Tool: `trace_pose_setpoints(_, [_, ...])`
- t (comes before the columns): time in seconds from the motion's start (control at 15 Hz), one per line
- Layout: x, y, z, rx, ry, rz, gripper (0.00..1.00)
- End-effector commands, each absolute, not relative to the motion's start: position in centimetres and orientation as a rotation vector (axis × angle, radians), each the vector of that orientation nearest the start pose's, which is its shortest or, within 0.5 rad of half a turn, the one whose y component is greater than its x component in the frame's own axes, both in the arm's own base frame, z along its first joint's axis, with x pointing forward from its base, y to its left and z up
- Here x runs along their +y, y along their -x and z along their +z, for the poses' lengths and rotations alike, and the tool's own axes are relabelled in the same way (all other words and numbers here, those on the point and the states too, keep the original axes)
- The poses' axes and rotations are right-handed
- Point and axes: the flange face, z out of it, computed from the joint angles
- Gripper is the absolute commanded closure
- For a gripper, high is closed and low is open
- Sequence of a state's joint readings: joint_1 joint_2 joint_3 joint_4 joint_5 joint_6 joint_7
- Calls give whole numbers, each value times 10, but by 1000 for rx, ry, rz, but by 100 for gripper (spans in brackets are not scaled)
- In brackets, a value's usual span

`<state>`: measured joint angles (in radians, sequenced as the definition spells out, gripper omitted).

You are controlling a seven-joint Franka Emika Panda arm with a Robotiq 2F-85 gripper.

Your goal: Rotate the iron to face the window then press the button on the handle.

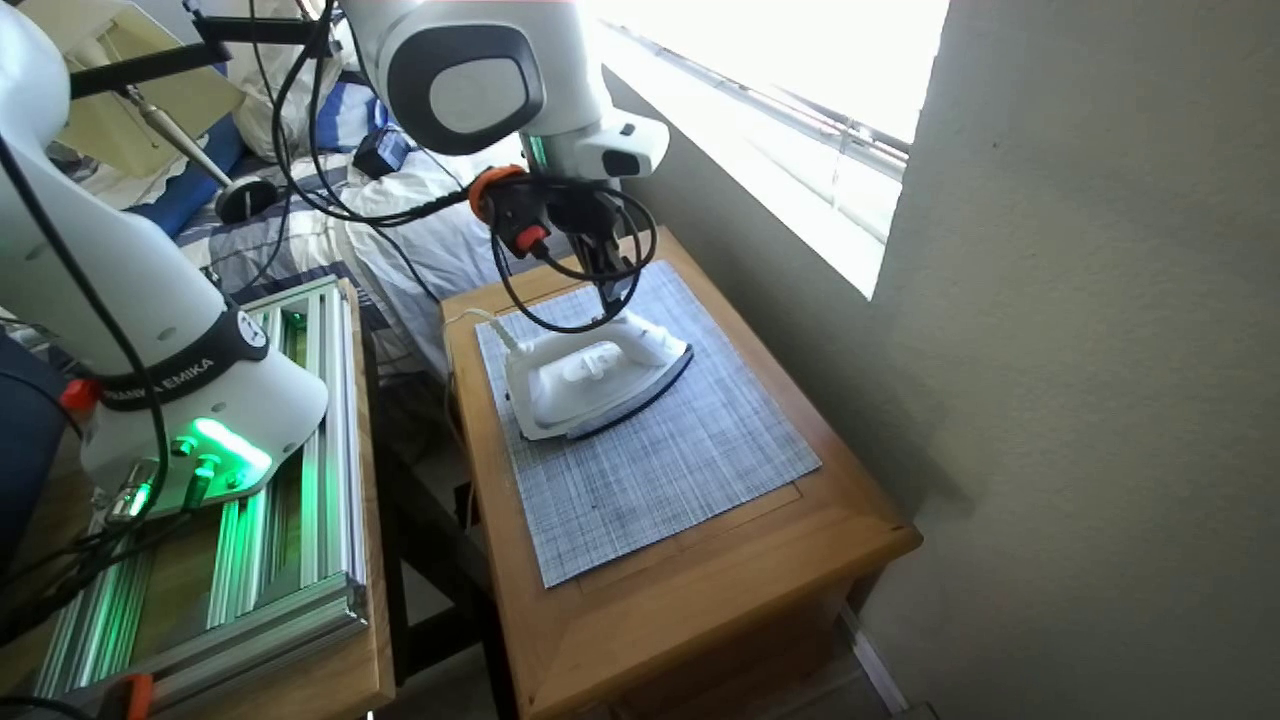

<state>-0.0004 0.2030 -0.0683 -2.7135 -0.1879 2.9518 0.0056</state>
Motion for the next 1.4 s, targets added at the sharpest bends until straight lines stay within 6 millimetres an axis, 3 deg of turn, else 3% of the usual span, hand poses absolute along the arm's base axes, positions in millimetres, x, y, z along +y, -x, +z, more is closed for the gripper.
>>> trace_pose_setpoints(0.0, [-23,-400,141,-193,3187,9,100])
trace_pose_setpoints(1.07, [-26,-403,201,-180,3206,-119,100])
trace_pose_setpoints(1.13, [-26,-403,206,-178,3205,-133,74])
trace_pose_setpoints(1.2, [-27,-403,210,-173,3208,-143,73])
trace_pose_setpoints(1.33, [-28,-404,218,-167,3211,-160,61])
